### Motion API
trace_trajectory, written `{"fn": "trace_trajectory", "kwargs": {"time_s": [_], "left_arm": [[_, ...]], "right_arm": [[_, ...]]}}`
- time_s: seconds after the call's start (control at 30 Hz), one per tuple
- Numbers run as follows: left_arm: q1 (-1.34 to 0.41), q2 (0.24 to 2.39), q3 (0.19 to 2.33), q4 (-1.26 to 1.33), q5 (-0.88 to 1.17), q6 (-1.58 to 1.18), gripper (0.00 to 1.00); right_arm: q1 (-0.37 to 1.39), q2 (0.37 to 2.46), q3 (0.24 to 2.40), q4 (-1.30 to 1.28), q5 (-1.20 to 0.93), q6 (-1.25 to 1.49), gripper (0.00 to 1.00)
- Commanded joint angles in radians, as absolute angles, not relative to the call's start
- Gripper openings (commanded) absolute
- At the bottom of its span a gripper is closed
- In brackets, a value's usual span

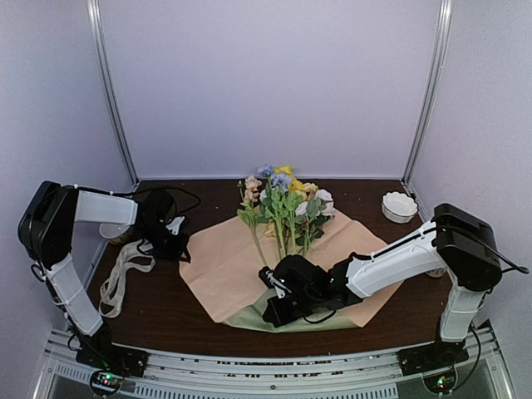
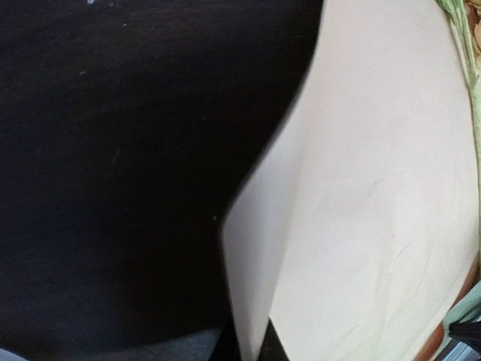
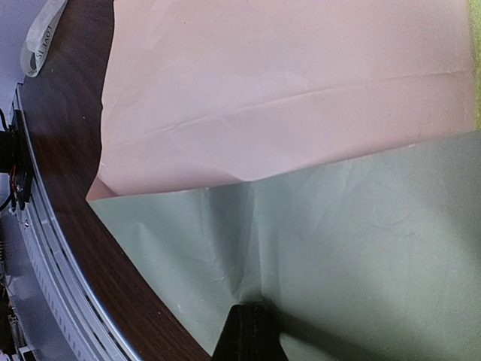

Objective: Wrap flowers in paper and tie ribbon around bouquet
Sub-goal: Pick up the one-fourth-folded wrapping paper from the center of the board, then fold the 1/4-folded wrapping paper at the center of the board.

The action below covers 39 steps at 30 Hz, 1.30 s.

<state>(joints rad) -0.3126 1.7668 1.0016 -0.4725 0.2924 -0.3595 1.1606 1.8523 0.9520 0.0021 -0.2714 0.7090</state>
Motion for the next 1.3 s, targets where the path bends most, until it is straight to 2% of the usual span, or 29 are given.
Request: {"fn": "trace_trajectory", "kwargs": {"time_s": [0.0, 0.33, 0.63, 0.93, 1.27], "left_arm": [[-0.32, 1.677, 1.0, -0.464, 0.355, -0.364, 0.0], [-0.387, 1.562, 1.067, -0.49, 0.445, -0.388, 0.0], [-0.495, 1.571, 1.248, -0.493, 0.552, -0.429, 0.0], [-0.607, 1.764, 1.525, -0.428, 0.658, -0.497, 0.0], [-0.644, 2.008, 1.768, -0.378, 0.682, -0.565, 0.0]], "right_arm": [[1.171, 1.907, 0.944, -0.087, -0.244, 0.702, 0.0], [1.171, 1.916, 0.954, -0.11, -0.243, 0.706, 0.0], [1.167, 1.918, 0.936, -0.14, -0.237, 0.684, 0.0], [1.166, 1.933, 0.915, -0.095, -0.283, 0.658, 0.0], [1.156, 1.892, 0.819, 0.094, -0.35, 0.717, 0.0]]}}
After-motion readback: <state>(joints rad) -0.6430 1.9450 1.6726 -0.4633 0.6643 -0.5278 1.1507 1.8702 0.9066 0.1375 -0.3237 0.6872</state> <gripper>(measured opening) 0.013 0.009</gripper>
